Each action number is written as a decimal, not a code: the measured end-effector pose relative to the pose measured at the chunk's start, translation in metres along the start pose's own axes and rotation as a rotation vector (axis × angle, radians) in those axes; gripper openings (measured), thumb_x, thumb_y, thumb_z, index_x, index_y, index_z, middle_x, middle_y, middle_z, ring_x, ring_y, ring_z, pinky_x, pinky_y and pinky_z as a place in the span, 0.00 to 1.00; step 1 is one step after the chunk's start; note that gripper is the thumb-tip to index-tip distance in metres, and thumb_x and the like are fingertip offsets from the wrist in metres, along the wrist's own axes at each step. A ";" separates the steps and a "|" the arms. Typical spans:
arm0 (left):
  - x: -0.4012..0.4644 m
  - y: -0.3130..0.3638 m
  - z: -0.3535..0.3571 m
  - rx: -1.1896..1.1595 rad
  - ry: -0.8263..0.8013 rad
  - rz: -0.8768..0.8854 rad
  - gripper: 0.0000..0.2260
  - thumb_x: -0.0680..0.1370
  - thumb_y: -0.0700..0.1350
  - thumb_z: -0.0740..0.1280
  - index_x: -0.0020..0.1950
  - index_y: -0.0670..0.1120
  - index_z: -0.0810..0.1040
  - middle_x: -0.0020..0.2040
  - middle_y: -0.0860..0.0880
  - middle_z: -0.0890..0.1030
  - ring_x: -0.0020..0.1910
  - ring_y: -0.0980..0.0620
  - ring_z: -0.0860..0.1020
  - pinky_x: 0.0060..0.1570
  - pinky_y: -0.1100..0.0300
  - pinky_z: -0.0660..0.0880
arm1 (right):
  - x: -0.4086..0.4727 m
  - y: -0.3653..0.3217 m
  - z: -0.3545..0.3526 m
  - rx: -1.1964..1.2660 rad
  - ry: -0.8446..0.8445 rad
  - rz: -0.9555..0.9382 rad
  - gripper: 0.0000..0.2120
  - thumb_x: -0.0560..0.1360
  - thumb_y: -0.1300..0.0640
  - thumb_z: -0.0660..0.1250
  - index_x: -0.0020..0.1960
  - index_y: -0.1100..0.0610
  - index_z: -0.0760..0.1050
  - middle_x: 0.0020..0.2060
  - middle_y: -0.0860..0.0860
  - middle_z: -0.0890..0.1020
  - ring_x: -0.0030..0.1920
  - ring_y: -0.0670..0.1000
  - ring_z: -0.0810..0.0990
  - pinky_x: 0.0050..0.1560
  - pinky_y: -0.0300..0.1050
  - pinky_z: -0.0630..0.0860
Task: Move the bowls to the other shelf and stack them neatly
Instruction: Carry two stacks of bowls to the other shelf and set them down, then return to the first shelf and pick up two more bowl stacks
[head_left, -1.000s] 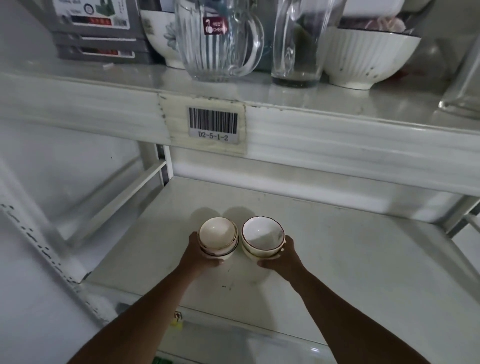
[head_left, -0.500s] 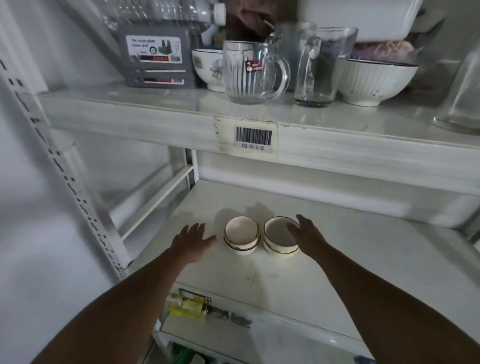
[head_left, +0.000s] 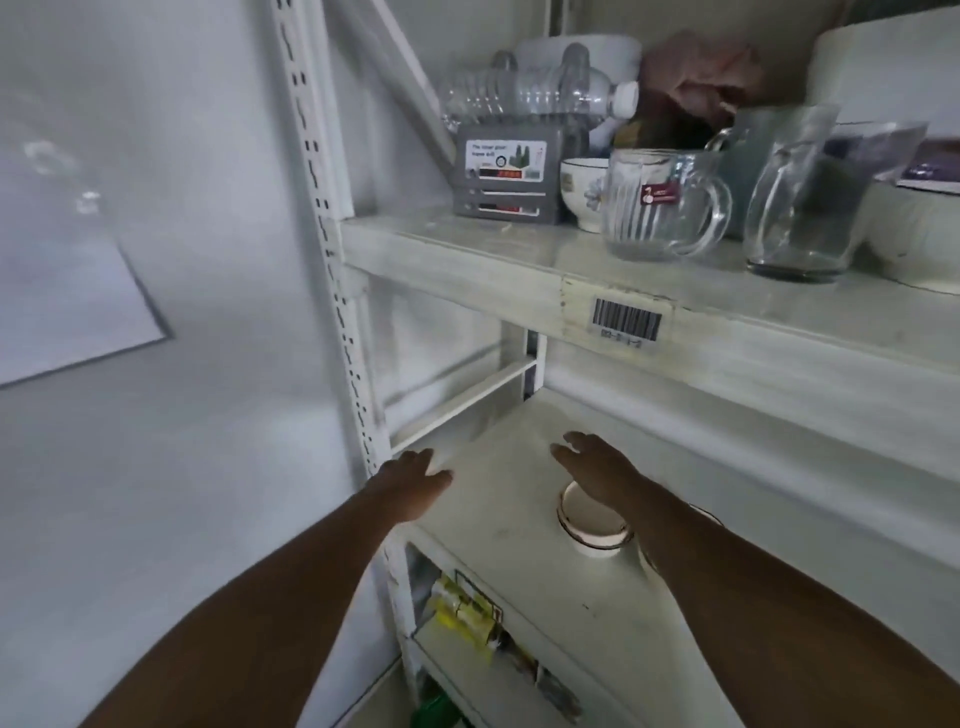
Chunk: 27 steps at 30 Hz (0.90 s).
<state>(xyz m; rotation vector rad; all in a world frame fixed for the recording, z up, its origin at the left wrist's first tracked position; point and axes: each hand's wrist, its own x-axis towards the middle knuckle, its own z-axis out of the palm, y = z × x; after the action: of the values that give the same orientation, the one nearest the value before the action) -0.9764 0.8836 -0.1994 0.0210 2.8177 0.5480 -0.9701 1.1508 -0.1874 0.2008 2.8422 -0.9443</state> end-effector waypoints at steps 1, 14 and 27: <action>-0.010 -0.008 -0.003 -0.056 0.022 -0.058 0.30 0.79 0.62 0.55 0.79 0.51 0.56 0.78 0.45 0.59 0.75 0.42 0.60 0.73 0.48 0.60 | 0.006 -0.009 0.005 -0.028 -0.044 -0.051 0.28 0.82 0.42 0.55 0.78 0.52 0.62 0.77 0.53 0.64 0.76 0.54 0.64 0.73 0.47 0.61; -0.237 -0.150 -0.020 -0.106 0.234 -0.673 0.35 0.74 0.66 0.48 0.78 0.52 0.56 0.77 0.46 0.62 0.75 0.43 0.60 0.72 0.47 0.60 | -0.057 -0.166 0.134 -0.105 -0.483 -0.594 0.31 0.81 0.37 0.54 0.79 0.50 0.61 0.78 0.52 0.62 0.77 0.55 0.62 0.76 0.50 0.59; -0.505 -0.209 0.015 -0.273 0.195 -1.093 0.30 0.81 0.63 0.49 0.79 0.50 0.52 0.80 0.47 0.53 0.78 0.45 0.54 0.75 0.45 0.52 | -0.293 -0.295 0.261 -0.434 -0.877 -1.084 0.34 0.78 0.31 0.50 0.80 0.45 0.55 0.80 0.49 0.59 0.79 0.54 0.58 0.77 0.54 0.55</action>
<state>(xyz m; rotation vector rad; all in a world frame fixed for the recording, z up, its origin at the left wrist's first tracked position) -0.4779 0.6619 -0.1593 -1.5526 2.3624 0.6287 -0.7094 0.7349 -0.1713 -1.4880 2.0591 -0.2887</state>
